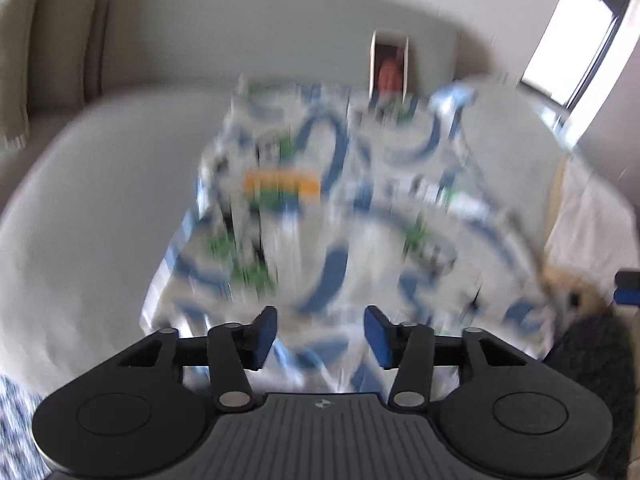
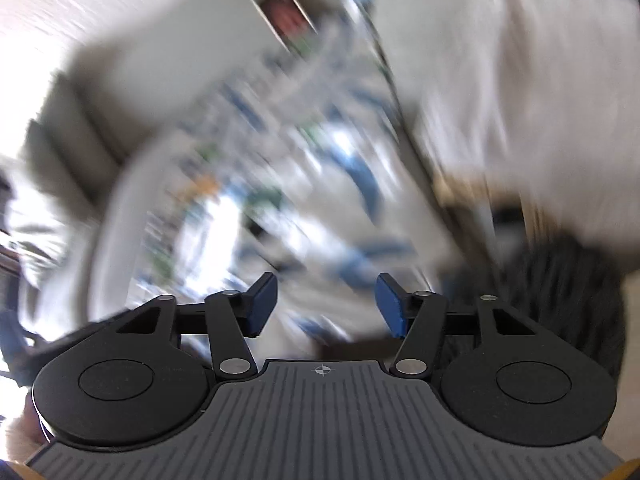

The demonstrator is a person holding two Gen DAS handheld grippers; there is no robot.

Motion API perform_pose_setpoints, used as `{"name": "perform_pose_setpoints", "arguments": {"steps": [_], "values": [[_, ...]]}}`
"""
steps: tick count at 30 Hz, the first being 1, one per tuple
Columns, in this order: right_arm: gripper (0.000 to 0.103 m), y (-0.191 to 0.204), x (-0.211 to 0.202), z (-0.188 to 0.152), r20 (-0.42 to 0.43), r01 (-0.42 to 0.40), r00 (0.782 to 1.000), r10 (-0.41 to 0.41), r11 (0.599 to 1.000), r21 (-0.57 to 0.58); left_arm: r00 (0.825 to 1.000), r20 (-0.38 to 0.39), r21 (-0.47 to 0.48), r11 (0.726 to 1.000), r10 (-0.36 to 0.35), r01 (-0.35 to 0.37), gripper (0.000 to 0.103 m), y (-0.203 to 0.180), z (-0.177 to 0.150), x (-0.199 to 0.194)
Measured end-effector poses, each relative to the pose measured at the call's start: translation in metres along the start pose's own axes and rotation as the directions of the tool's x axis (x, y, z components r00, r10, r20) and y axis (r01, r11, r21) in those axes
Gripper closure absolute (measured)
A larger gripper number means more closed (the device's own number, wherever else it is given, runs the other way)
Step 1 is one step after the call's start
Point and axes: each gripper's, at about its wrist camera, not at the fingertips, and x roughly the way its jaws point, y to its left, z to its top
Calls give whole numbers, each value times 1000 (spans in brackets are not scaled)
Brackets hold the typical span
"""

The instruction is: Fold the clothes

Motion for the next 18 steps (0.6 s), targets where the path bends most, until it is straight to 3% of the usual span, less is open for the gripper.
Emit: {"name": "perform_pose_setpoints", "arguments": {"steps": [2,4,6,7,10,14,16,17,18], "values": [[25,18,-30,21,80,-40,996,42,999,-29,997,83,24,1000,4,-6,50,-4,21,-22],[24,34,-45,39,139,-50,989,56,998,-49,988,155,71,997,-12,1,46,-17,40,-34],[24,49,-52,58,176,-51,982,64,996,-79,976,216,115,993,-39,14,32,-30,58,-41],[24,55,-53,66,187,-53,980,69,995,-86,972,233,124,992,-39,10,32,-33,67,-40],[24,67,-49,89,203,-78,975,95,993,-90,965,261,121,992,-13,-20,33,-35,90,-29],[23,71,-31,116,234,-64,968,91,991,-119,972,236,83,996,12,-32,37,-23,113,14],[21,64,-16,130,257,-51,963,81,991,-120,979,195,37,997,63,-71,60,-14,119,43],[21,56,-3,139,264,-43,962,70,993,-108,981,173,14,996,88,-92,76,-10,122,57],[21,48,10,147,268,-32,962,56,995,-93,985,149,-22,996,92,-89,79,-3,125,72]]}}
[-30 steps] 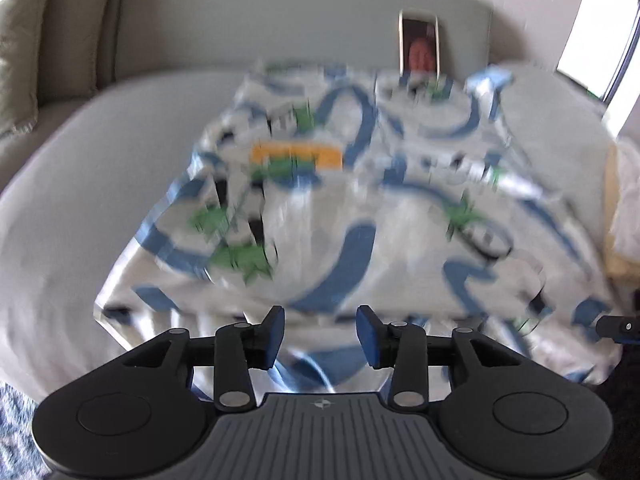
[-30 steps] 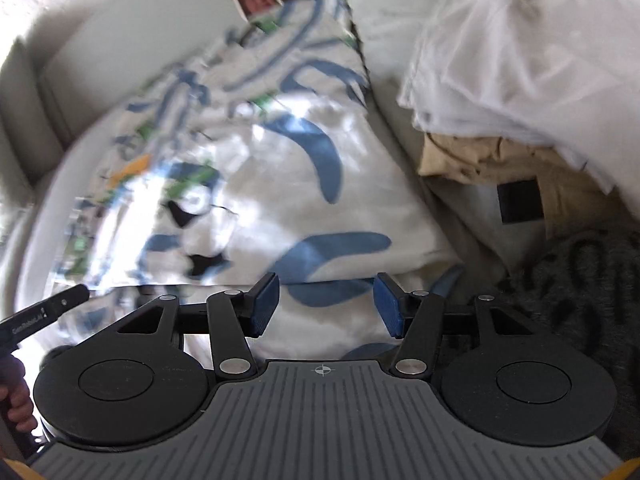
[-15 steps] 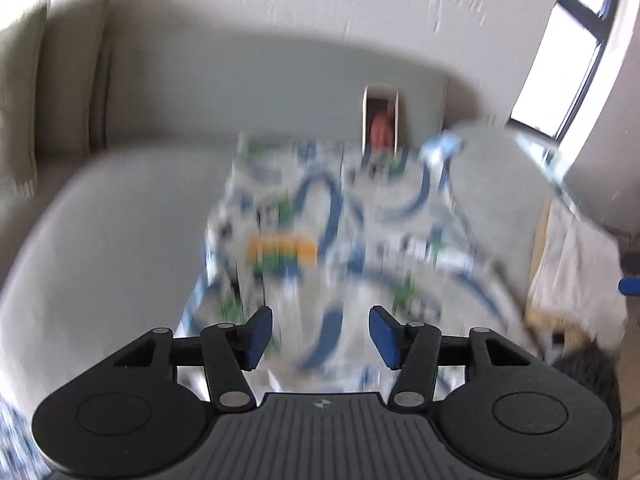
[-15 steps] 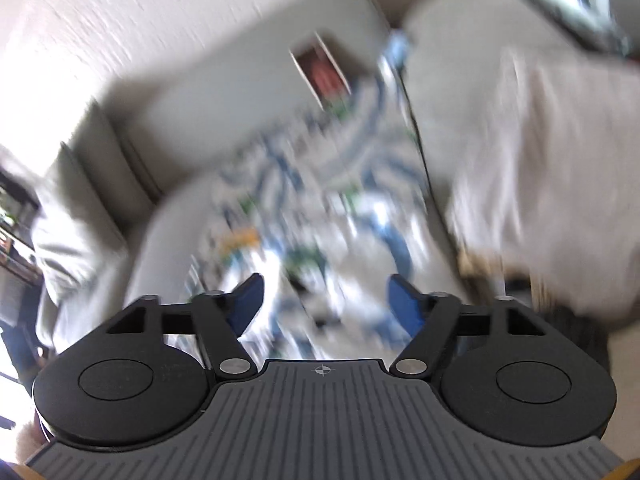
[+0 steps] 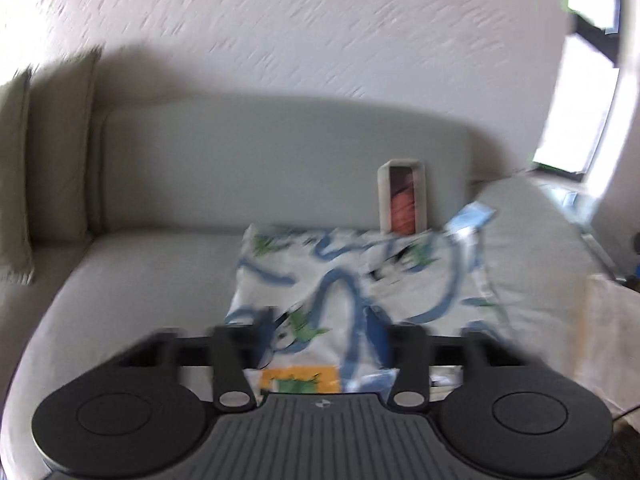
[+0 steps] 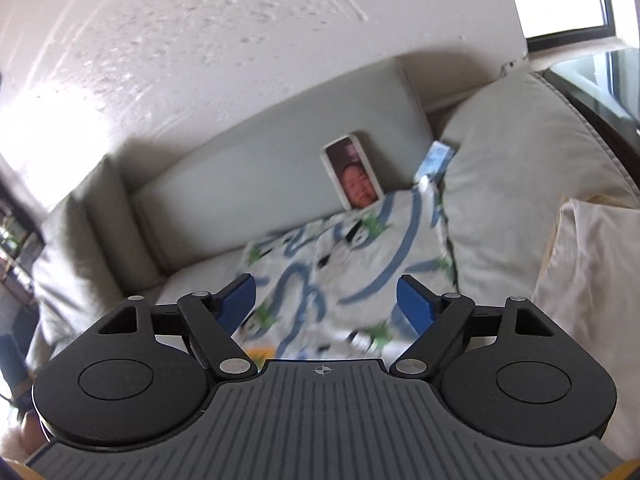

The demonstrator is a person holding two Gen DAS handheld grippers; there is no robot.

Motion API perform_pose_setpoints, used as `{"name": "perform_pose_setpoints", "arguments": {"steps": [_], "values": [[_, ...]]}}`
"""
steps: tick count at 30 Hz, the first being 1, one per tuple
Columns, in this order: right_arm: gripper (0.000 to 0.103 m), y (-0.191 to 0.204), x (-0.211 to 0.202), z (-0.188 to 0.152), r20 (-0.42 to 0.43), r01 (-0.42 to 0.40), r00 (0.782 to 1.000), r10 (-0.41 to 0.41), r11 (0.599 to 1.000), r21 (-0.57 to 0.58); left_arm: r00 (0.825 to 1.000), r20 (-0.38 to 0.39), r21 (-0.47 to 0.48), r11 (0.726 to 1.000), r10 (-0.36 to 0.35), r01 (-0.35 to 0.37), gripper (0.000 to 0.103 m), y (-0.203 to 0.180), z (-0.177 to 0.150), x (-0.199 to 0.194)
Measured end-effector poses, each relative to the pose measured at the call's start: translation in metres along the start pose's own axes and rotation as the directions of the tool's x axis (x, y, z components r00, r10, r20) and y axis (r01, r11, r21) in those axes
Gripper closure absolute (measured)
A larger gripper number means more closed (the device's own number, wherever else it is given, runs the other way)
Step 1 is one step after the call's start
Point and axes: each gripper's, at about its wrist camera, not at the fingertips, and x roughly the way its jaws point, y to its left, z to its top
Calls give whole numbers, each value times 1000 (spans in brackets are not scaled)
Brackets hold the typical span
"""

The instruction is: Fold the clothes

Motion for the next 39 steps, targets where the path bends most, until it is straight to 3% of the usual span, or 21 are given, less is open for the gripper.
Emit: {"name": "perform_pose_setpoints", "arguments": {"steps": [4,6,7,8,11,14,15,17,19,23,28,32,39], "values": [[24,-38,70,11,-44,70,997,-69,997,16,999,-50,-91,996,5,-10,79,21,6,62],[43,-53,110,18,-75,85,993,-86,996,-11,998,-48,-77,996,43,-47,76,27,15,96],[60,-61,131,22,-93,94,991,-95,995,-18,996,-49,-59,996,68,-71,76,29,21,114],[69,-70,151,26,-113,102,988,-103,995,-11,995,-60,-48,995,84,-87,70,30,27,133],[67,-91,208,39,-143,142,980,-136,989,34,990,-101,-53,993,97,-103,58,42,44,186],[50,-113,253,53,-137,210,971,-197,974,91,985,-131,-79,989,110,-121,50,62,63,225],[47,-119,265,58,-133,228,968,-214,968,107,983,-138,-67,989,121,-131,41,65,69,236],[46,-131,288,66,-144,252,962,-233,958,134,979,-150,-25,989,139,-144,37,68,77,258],[46,-140,308,74,-152,272,956,-249,949,156,976,-155,-2,987,156,-158,37,71,84,274],[45,-142,334,88,-118,296,953,-280,944,143,974,-155,-70,981,166,-179,37,84,94,296],[43,-143,360,98,-112,309,949,-296,944,118,965,-207,-90,979,164,-185,37,97,96,324],[43,-152,368,100,-126,277,957,-260,950,145,971,-220,-144,982,92,-125,37,108,98,338],[44,-163,374,96,-137,213,972,-190,960,181,976,-218,-122,991,21,-48,36,103,102,343]]}}
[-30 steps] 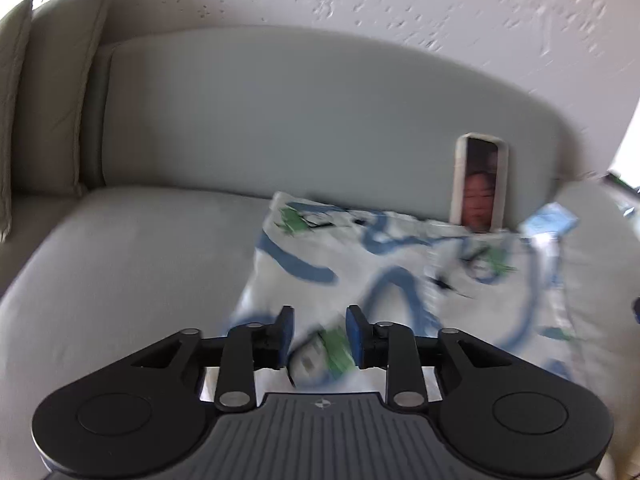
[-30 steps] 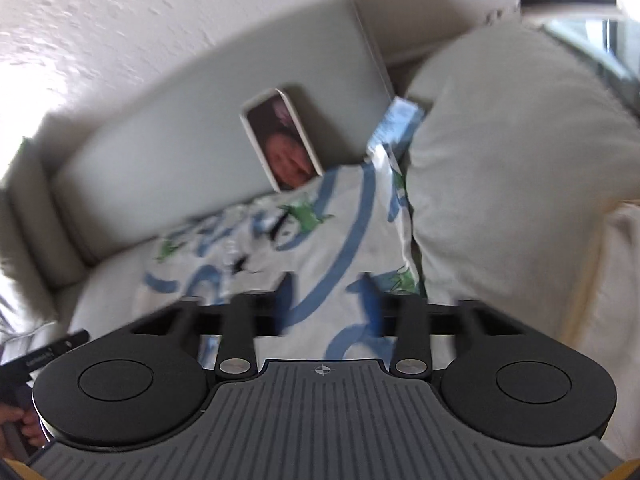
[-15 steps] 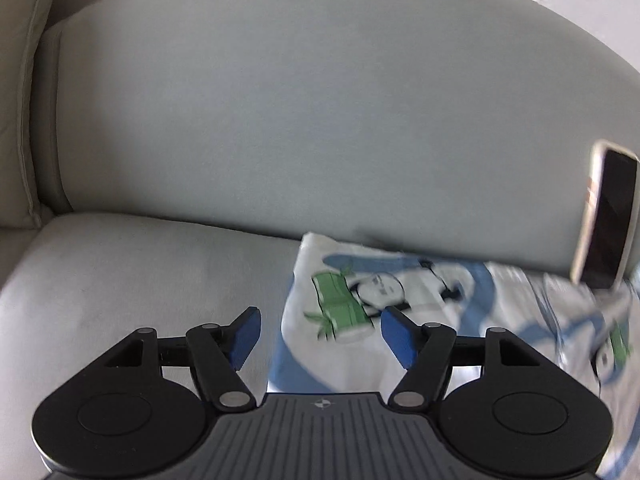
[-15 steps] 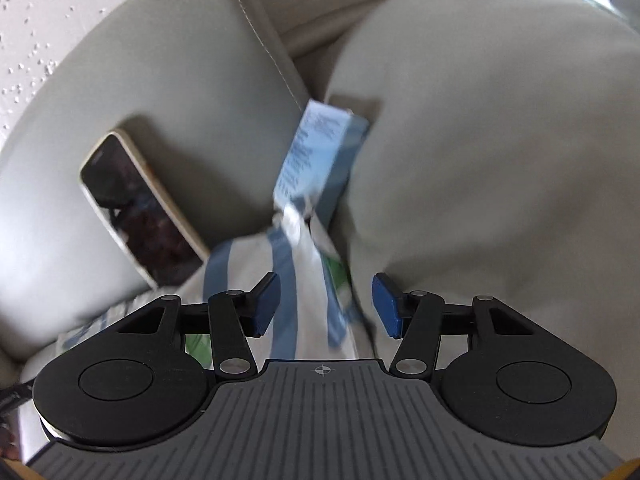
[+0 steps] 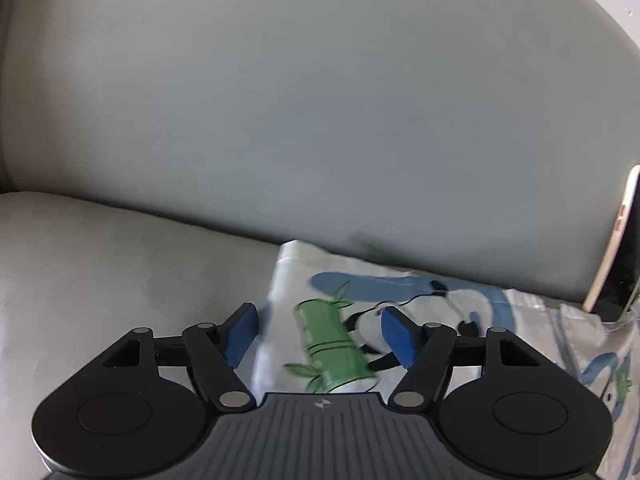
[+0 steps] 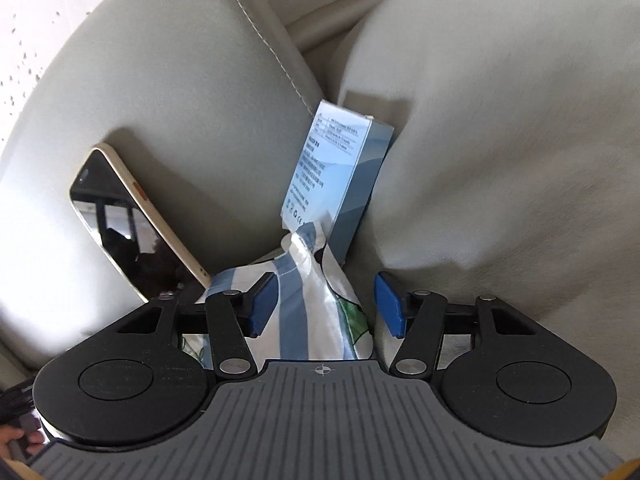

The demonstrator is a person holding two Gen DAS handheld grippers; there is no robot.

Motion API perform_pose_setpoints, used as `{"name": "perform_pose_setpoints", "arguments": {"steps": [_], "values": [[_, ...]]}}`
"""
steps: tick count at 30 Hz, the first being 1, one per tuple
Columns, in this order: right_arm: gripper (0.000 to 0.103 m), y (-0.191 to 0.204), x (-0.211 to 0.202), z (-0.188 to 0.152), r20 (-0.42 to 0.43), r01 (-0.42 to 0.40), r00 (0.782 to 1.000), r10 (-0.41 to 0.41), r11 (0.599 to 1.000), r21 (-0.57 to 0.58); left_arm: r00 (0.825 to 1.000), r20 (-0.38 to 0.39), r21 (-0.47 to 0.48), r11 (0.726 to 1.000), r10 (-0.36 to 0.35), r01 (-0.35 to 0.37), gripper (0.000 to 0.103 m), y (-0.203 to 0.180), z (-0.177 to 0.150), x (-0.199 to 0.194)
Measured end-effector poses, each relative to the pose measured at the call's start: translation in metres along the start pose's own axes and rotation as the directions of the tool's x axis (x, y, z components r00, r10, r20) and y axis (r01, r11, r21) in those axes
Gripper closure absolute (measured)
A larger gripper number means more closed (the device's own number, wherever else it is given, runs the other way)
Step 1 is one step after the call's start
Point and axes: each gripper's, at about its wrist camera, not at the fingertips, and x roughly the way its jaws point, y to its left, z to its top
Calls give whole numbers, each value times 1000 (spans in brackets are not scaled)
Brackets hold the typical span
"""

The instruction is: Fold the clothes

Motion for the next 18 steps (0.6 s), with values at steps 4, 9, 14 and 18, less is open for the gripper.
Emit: {"name": "perform_pose_setpoints", "arguments": {"steps": [4,9,14,18], "values": [[46,1,7,3,11,-18,1000,18,1000,13,1000,1,89,996,4,-4,36,-15,0,2],[86,13,16,-1,8,31,999,-31,998,-53,998,42,154,987,36,-42,79,-24,-9,-15],[88,20,-7,-15,58,41,998,-37,997,-59,998,58,161,987,9,-18,103,-24,-22,-56],[90,30,-48,-28,55,10,998,-7,998,-63,999,50,157,988,2,-10,103,-26,-28,-104]]}}
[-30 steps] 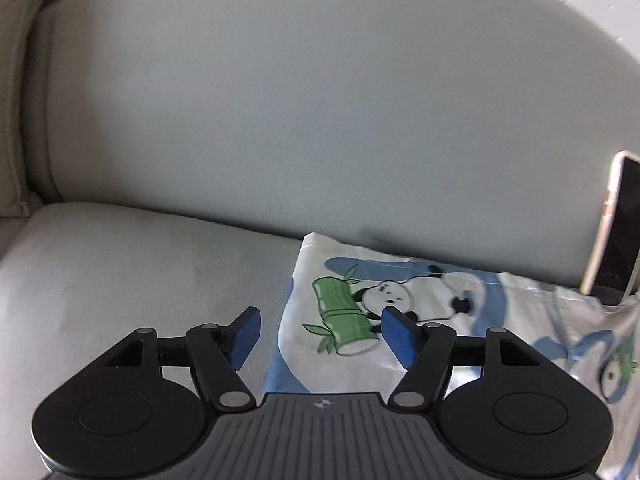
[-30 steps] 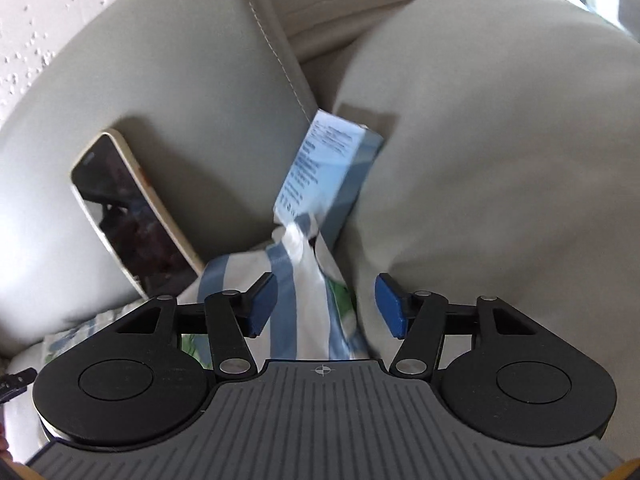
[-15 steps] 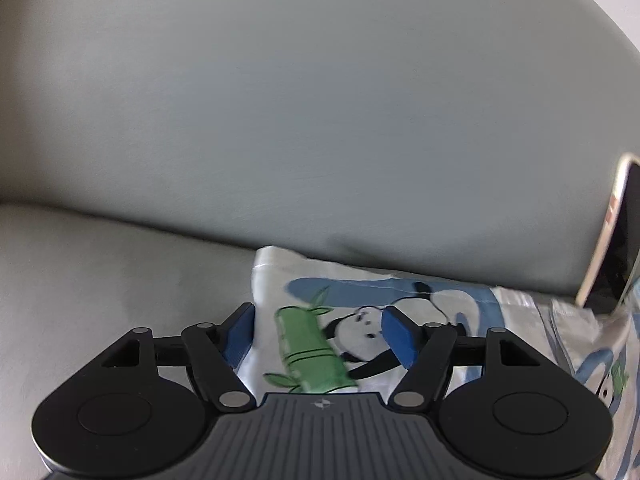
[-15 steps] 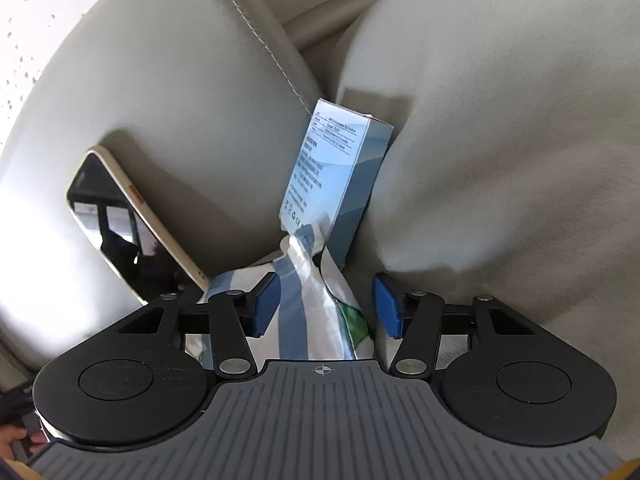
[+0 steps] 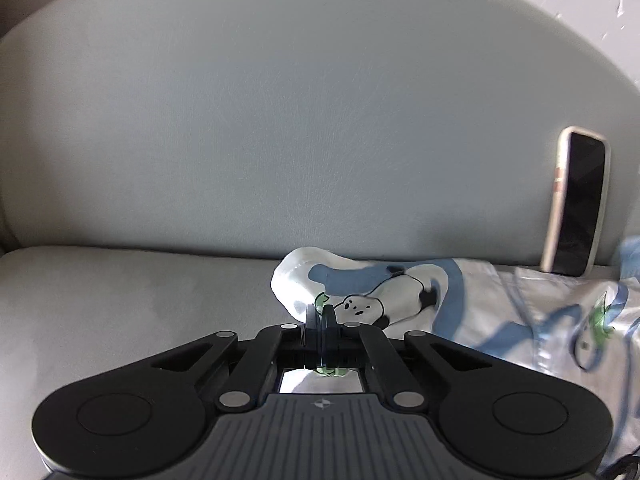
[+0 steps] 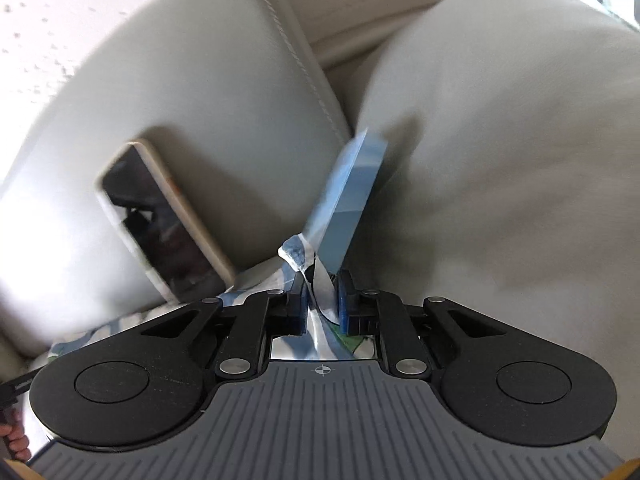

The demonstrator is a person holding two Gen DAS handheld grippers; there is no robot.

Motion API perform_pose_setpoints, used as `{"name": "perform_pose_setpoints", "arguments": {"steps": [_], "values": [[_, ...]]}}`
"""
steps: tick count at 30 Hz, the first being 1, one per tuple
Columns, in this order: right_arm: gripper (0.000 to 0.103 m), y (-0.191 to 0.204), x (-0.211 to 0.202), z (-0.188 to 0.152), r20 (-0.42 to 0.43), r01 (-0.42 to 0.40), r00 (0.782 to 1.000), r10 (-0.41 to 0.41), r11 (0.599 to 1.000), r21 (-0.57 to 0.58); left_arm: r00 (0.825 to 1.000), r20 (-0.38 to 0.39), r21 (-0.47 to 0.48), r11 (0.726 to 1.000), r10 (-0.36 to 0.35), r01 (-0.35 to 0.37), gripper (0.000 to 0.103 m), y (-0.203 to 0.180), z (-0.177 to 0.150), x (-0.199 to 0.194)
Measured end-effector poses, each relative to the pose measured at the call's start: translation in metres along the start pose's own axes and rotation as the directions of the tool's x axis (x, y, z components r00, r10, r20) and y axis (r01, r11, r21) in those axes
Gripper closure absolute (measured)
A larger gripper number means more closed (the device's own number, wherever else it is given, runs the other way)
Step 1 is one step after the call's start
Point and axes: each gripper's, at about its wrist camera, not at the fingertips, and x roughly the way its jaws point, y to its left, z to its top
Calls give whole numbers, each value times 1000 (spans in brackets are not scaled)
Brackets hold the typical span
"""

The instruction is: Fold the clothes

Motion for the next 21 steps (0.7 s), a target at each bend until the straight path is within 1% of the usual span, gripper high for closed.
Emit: {"name": "perform_pose_setpoints", "arguments": {"steps": [1,2,3,7,11,12,13,14,15,16,17,21], "values": [[98,3,-12,-3,2,-6,1000,6,1000,-3,1000,6,6,1000,4,-4,103,-1,-1,-14],[100,7,-24,-5,5,-13,1000,13,1000,-6,1000,14,11,1000,9,-9,103,-2,-2,-27],[100,12,-37,-8,12,-20,1000,20,1000,-11,1000,21,16,1000,14,-14,103,-3,-4,-41],[102,32,-80,-20,41,-14,999,17,997,-73,999,37,-36,999,16,-14,103,4,-12,-83],[103,40,-113,-31,30,-53,998,54,997,-62,999,50,-22,1000,1,0,103,3,-33,-123],[103,40,-120,-32,30,-60,998,62,996,-70,999,53,-19,1000,-8,9,103,4,-38,-133],[103,37,-126,-26,29,-67,997,69,995,-72,998,57,-19,1000,-13,14,103,6,-42,-142],[103,34,-137,-28,25,-74,997,76,995,-73,998,59,-21,1000,-18,19,103,7,-45,-153],[103,31,-147,-32,20,-80,996,81,994,-74,998,61,-24,999,-24,26,103,7,-48,-162],[103,28,-156,-36,13,-84,996,85,994,-72,998,63,-29,999,-32,34,103,19,-47,-156],[103,26,-165,-41,7,-90,996,91,993,-70,997,59,-36,998,-40,42,103,23,-50,-163],[103,16,-204,-60,-9,-118,993,117,991,-64,996,43,-61,995,-75,77,103,32,-66,-209]]}}
